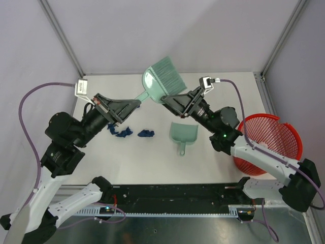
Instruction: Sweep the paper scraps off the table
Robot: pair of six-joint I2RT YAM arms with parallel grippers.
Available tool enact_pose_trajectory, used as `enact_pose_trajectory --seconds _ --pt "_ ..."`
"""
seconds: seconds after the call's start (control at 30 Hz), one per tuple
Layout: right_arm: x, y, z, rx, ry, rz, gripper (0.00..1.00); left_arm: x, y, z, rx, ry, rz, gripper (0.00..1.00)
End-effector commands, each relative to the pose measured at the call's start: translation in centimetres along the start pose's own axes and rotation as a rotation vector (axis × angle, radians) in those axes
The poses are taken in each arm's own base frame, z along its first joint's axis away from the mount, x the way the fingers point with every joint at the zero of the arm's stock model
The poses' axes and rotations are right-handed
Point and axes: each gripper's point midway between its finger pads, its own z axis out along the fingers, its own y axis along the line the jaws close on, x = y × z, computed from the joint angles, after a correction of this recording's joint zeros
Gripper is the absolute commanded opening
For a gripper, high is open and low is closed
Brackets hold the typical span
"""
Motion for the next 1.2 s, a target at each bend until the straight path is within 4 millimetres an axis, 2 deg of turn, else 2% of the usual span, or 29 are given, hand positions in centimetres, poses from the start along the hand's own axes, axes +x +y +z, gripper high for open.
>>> enact_pose_trajectory --seconds 0.0,0.03,0.17,0.3,0.5,0.67,0.87,1.17 --pt "-1.0 -2.7 -2.4 0.228 0.014 -0.123 0.84 -1.0 0.8 -1.5 -0.055 -0.051 0.076 0.00" --pt "-1.5 -3.4 -3.2 0.290 0.010 -0.155 0.85 -0.7 1.6 -1.9 -0.092 -0.043 0.086 0.00" --pt "-3.2 -9.1 -8.2 0.713 -0.012 -0.276 0.84 -0.6 5.4 -3.7 -0.282 -0.046 0.150 0.00" --pt "-2.9 -14.0 -12.4 1.047 0.048 -0.309 0.78 -0.1 8.7 -6.1 -0.450 -0.021 0.215 0.00" --pt "0.8 -19.8 -16.2 1.375 0.240 -0.321 0.77 1.1 13.4 -10.6 -0.687 0.042 0.323 0.00" --pt "3.8 -24.2 -19.6 1.570 0.370 -0.319 0.77 3.2 16.5 -13.5 -0.789 0.104 0.358 0.00" --pt "6.3 -27.2 -22.0 1.678 0.441 -0.350 0.74 5.6 18.8 -15.5 -0.826 0.155 0.374 0.00" --pt "7.6 -30.1 -24.2 1.764 0.460 -0.355 0.70 6.2 19.1 -17.0 -0.813 0.170 0.417 0.00"
